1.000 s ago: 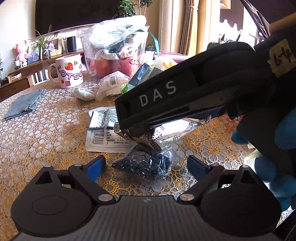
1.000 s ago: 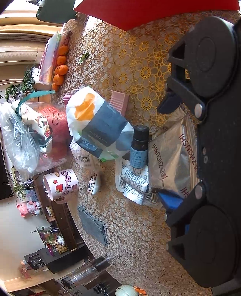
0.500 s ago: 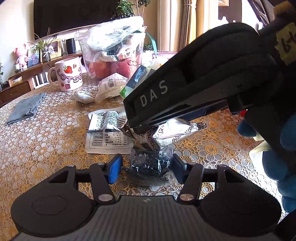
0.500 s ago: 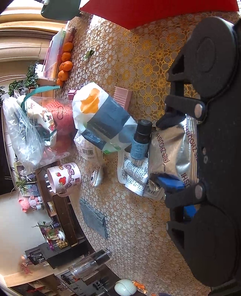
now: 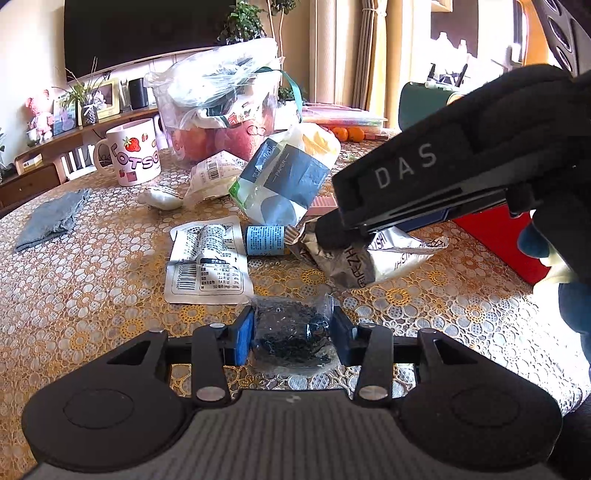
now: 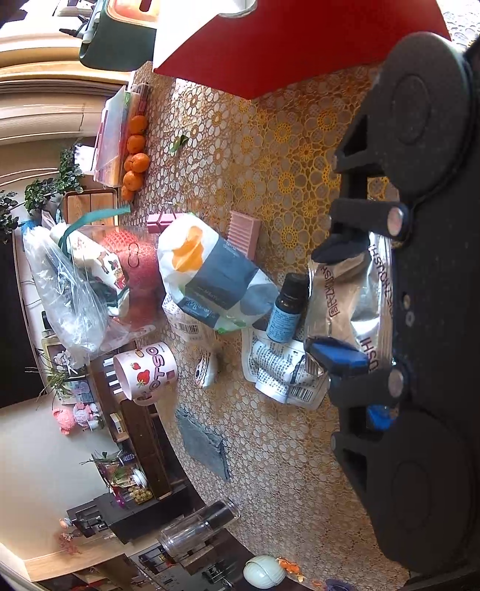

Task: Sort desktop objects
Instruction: 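Carry the silver packet and dark-item bag with both grippers into the red box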

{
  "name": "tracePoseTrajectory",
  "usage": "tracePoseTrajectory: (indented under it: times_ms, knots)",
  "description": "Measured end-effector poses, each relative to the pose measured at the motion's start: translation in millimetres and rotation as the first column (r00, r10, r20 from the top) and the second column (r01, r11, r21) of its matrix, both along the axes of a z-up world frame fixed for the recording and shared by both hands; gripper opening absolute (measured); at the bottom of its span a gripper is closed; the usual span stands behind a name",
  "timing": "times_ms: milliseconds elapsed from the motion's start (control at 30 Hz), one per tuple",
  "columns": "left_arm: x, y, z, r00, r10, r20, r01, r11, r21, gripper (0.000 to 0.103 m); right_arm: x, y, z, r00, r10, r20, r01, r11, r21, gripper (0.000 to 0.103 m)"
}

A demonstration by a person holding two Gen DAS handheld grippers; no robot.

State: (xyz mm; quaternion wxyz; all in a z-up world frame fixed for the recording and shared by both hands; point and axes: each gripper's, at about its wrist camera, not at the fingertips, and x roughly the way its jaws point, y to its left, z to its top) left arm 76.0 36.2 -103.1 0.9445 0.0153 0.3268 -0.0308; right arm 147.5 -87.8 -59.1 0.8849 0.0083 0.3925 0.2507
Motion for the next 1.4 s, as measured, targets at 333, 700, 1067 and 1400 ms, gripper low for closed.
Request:
tracePoseTrajectory:
  times_ms: [333,700,1067,1400]
  knots:
    - [-12,-4,18,1.000,0.014,0.004,-0.013,1.000,-0.024,0.042,-13,-30,21,0.999,-0.019,0.044,0.018,1.000,0.018,0.046]
    - [-22,-22,61,0.998,-0.014,0.063,0.018,0.998,-0.064,0.042,-32,-72,63,0.992,-0.036,0.123,0.029,0.998,0.059,0.046]
    - [-23,-59,100,0.990,-0.084,0.115,0.092,0.993,-0.070,0.042,-43,-125,98,0.977,-0.078,0.198,0.062,0.994,0.085,0.046]
    - [-13,-105,122,0.978,-0.152,0.143,0.162,0.985,-0.065,0.042,-42,-177,110,0.962,-0.139,0.235,0.119,0.988,0.096,0.046]
